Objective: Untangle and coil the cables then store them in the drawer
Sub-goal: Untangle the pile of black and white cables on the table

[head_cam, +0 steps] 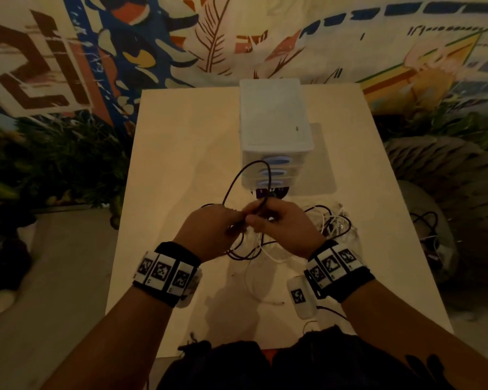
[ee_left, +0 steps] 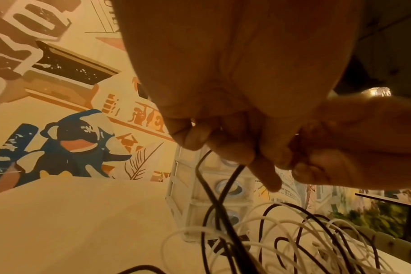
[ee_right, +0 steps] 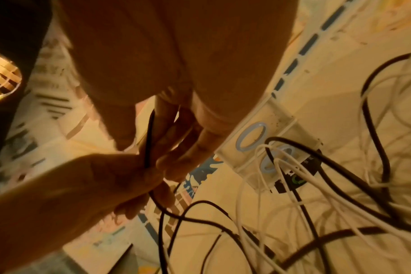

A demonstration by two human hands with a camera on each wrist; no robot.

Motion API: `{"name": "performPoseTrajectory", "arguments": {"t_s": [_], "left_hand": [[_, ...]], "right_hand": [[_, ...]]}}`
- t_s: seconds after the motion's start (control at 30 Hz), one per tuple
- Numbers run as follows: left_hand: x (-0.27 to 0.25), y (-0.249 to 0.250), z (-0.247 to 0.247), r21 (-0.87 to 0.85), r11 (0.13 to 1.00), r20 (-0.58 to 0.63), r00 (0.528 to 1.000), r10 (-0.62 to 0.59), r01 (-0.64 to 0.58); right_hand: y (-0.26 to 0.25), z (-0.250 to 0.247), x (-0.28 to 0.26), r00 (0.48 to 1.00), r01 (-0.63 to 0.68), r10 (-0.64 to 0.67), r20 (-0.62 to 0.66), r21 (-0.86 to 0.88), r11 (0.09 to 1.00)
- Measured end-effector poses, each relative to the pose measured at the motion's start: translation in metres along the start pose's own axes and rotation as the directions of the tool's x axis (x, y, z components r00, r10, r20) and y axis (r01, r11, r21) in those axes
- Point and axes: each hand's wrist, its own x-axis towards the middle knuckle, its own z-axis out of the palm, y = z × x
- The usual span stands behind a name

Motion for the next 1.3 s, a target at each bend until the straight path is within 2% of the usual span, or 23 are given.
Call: {"name": "performPoseTrajectory", "arguments": {"t_s": [0.07,0.17,0.3,0.37,0.43,0.47,0.5,0.53,0.57,0.6,0.63,0.67,0.7,0.77,0.83,0.9,0.97,1.03,1.1,1.17,1.23,1.3], "left_hand": [[-0.002,-0.002,0.004,-0.015,0.999,-0.013,0.999,-0.040,0.040],[-0.007,-0.009,0.012,-0.070,0.988,-0.037,0.990,-0.139,0.136],[-0.007,-0.015,0.019,-0.056,0.974,-0.125,0.967,-0.223,0.217],[-0.007,-0.019,0.018,-0.056,0.972,-0.122,0.965,-0.233,0.228],[-0.007,-0.021,0.016,-0.064,0.976,-0.104,0.971,-0.216,0.210],[-0.007,-0.022,0.015,-0.065,0.979,-0.094,0.976,-0.198,0.193],[-0.008,-0.022,0.014,-0.065,0.983,-0.082,0.981,-0.177,0.172],[-0.008,-0.021,0.014,-0.066,0.987,-0.069,0.986,-0.152,0.147],[-0.008,-0.020,0.014,-0.073,0.990,-0.062,0.990,-0.124,0.120],[-0.009,-0.017,0.014,-0.088,0.992,-0.067,0.993,-0.101,0.094],[-0.009,-0.015,0.014,-0.107,0.992,-0.082,0.993,-0.083,0.074],[-0.010,-0.013,0.014,-0.125,0.990,-0.095,0.993,-0.073,0.061],[-0.010,-0.011,0.015,-0.138,0.989,-0.103,0.992,-0.067,0.053],[-0.013,-0.009,0.016,-0.174,0.984,-0.119,0.991,-0.066,0.044],[-0.017,-0.010,0.021,-0.191,0.980,-0.084,0.993,-0.081,0.063],[-0.022,-0.012,0.029,-0.103,0.987,0.061,0.991,-0.116,0.122],[-0.027,-0.016,0.037,-0.009,0.981,0.208,0.960,-0.187,0.193],[-0.034,-0.021,0.041,-0.017,0.963,0.282,0.926,-0.252,0.267],[-0.038,-0.025,0.043,-0.087,0.942,0.278,0.916,-0.288,0.323],[-0.037,-0.027,0.038,-0.158,0.925,0.251,0.920,-0.302,0.347],[-0.034,-0.026,0.031,-0.162,0.928,0.204,0.932,-0.301,0.335],[-0.031,-0.025,0.024,-0.136,0.939,0.164,0.942,-0.293,0.316]], "right_hand": [[0.003,0.002,0.000,1.000,0.028,-0.028,-0.003,-0.040,0.999],[-0.006,-0.007,0.003,0.987,0.041,-0.014,-0.162,0.164,0.986],[-0.004,-0.027,0.005,0.941,0.056,0.017,-0.338,0.204,0.977],[-0.001,-0.030,0.003,0.927,-0.054,0.074,-0.367,0.064,0.996],[0.002,-0.034,-0.002,0.910,-0.199,0.097,-0.403,-0.219,0.955],[0.001,-0.036,-0.005,0.895,-0.232,0.060,-0.442,-0.345,0.909],[0.000,-0.036,-0.007,0.888,-0.206,-0.026,-0.459,-0.447,0.871],[-0.003,-0.034,-0.009,0.892,-0.103,-0.154,-0.425,-0.523,0.846],[-0.006,-0.031,-0.008,0.902,0.034,-0.276,-0.332,-0.583,0.812],[-0.013,-0.024,-0.006,0.914,0.152,-0.354,-0.197,-0.643,0.751],[-0.015,-0.017,-0.002,0.926,0.240,-0.373,-0.050,-0.684,0.688],[-0.019,-0.010,0.002,0.943,0.279,-0.325,0.071,-0.701,0.656],[-0.022,-0.005,0.006,0.960,0.270,-0.242,0.141,-0.695,0.667],[-0.029,-0.005,0.012,0.975,0.205,-0.102,0.196,-0.635,0.745],[-0.033,-0.008,0.016,0.975,0.220,-0.146,0.170,-0.611,0.760],[-0.042,-0.014,0.020,0.969,0.247,-0.213,0.126,-0.577,0.779],[-0.053,-0.023,0.024,0.963,0.236,-0.269,0.013,-0.522,0.819],[-0.063,-0.036,0.028,0.929,0.224,-0.338,-0.154,-0.492,0.841],[-0.065,-0.049,0.031,0.899,0.213,-0.367,-0.239,-0.494,0.843],[-0.055,-0.054,0.032,0.918,0.179,-0.337,-0.206,-0.544,0.820],[-0.037,-0.054,0.031,0.924,0.153,-0.341,-0.175,-0.647,0.747],[-0.023,-0.051,0.025,0.899,0.094,-0.377,-0.224,-0.742,0.664]]}}
